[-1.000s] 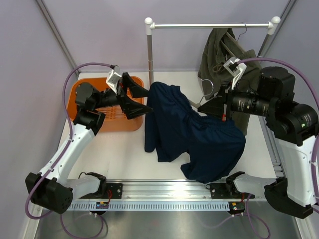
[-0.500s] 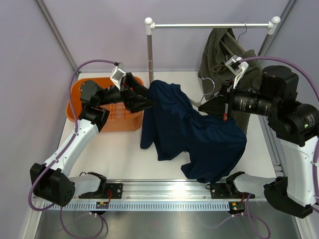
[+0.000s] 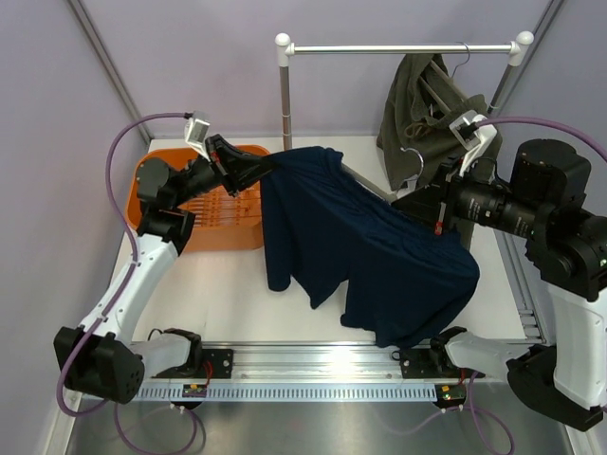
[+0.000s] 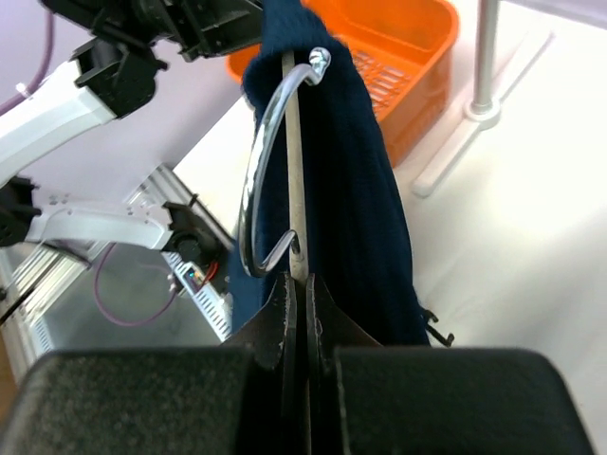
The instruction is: Remove the shorts from the hanger
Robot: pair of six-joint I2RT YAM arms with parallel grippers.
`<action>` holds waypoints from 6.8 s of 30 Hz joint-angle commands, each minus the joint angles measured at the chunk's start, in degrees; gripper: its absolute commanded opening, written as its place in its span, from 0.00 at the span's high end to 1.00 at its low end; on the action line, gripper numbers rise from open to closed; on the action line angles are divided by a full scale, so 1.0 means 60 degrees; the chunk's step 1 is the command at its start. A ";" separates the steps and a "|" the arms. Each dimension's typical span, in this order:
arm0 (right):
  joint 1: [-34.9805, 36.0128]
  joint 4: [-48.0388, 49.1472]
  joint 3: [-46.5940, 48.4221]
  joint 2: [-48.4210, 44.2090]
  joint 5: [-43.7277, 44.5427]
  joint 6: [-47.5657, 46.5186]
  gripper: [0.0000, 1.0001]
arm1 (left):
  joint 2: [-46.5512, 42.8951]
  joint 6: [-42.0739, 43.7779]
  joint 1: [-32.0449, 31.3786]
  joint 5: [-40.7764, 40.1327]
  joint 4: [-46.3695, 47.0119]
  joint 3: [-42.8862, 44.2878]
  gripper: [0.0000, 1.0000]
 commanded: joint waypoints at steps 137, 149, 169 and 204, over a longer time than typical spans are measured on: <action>0.0022 -0.0355 0.1406 0.2995 0.4480 -0.1672 1.00 | 0.1300 0.2694 -0.1032 -1.3919 -0.6715 0.3959 0.01; 0.0007 -0.0063 0.2096 0.4124 0.3001 -0.2594 1.00 | 0.0260 0.2814 -0.0988 -1.3067 -0.7638 0.4018 0.01; 0.0022 0.1941 0.5392 0.7449 0.6221 -0.2127 1.00 | -0.0650 0.3062 -0.1003 -1.2435 -0.6977 0.3226 0.01; -0.0828 0.5095 0.5802 0.9104 0.6574 -0.2743 1.00 | -0.0577 0.3121 -0.1003 -1.2200 -0.6538 0.2728 0.01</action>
